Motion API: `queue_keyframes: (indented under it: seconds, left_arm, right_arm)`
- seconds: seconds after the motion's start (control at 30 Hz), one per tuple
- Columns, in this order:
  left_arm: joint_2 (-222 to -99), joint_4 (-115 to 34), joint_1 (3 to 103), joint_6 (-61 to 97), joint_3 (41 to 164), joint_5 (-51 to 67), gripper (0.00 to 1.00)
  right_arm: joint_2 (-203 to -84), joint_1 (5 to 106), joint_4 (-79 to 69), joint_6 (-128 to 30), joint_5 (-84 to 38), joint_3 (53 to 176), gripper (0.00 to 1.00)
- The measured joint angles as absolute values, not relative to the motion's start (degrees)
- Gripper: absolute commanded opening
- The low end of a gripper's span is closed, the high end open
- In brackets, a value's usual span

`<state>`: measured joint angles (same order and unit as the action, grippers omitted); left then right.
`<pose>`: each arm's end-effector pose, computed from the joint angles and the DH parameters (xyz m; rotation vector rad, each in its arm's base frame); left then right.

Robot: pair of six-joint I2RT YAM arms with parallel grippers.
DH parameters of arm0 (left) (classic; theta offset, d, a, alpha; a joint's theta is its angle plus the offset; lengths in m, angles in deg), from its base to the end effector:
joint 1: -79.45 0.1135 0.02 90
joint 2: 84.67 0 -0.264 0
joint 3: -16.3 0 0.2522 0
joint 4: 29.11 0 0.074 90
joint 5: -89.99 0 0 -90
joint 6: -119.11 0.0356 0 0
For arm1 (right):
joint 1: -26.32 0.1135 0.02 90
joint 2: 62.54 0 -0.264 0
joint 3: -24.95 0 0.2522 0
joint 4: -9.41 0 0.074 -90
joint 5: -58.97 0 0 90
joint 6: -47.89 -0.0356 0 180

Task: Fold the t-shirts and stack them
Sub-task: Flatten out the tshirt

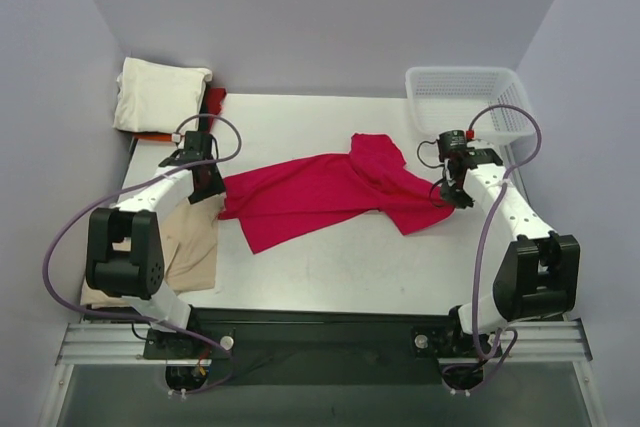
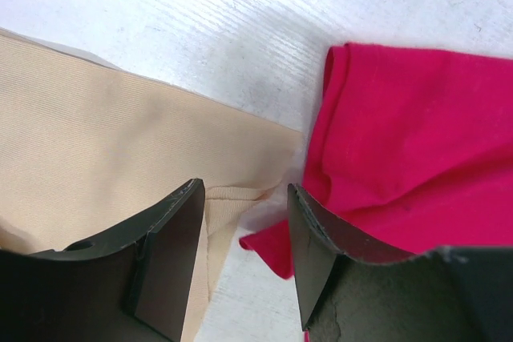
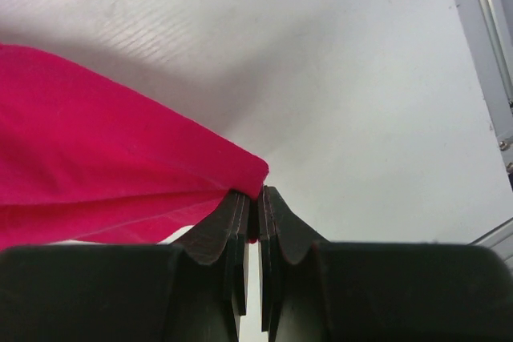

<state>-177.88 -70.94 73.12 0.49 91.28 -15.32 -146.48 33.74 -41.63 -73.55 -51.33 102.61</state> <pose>0.3274 -0.0269 0.2043 -0.5859 2.4973 0.1228 0.2999 0.0266 0.2580 0.6449 2.4043 -0.1773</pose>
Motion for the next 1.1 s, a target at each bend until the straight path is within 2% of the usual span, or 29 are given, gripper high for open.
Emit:
queue_keyframes:
  seconds: [0.2,0.67,0.97,1.1]
  left_arm:
    - [-176.07,-70.81,72.51,1.98,90.18,-12.15,0.56]
    - [-164.97,-73.83,63.81,4.36,82.9,-5.7,0.56]
    - [-166.56,-75.58,63.68,3.81,82.34,-5.81,0.57]
    - [-170.1,-76.19,63.55,2.98,82.36,-6.25,0.52]
  right_arm:
    - [-146.81,30.09,-41.48,-73.64,-52.66,102.63,0.0]
    - [-148.82,29.67,-41.39,-75.08,-52.81,102.63,0.0]
    - [-149.6,29.69,-40.5,-75.06,-51.72,102.63,0.0]
    - [-149.6,29.67,-40.26,-75.06,-51.55,102.63,0.0]
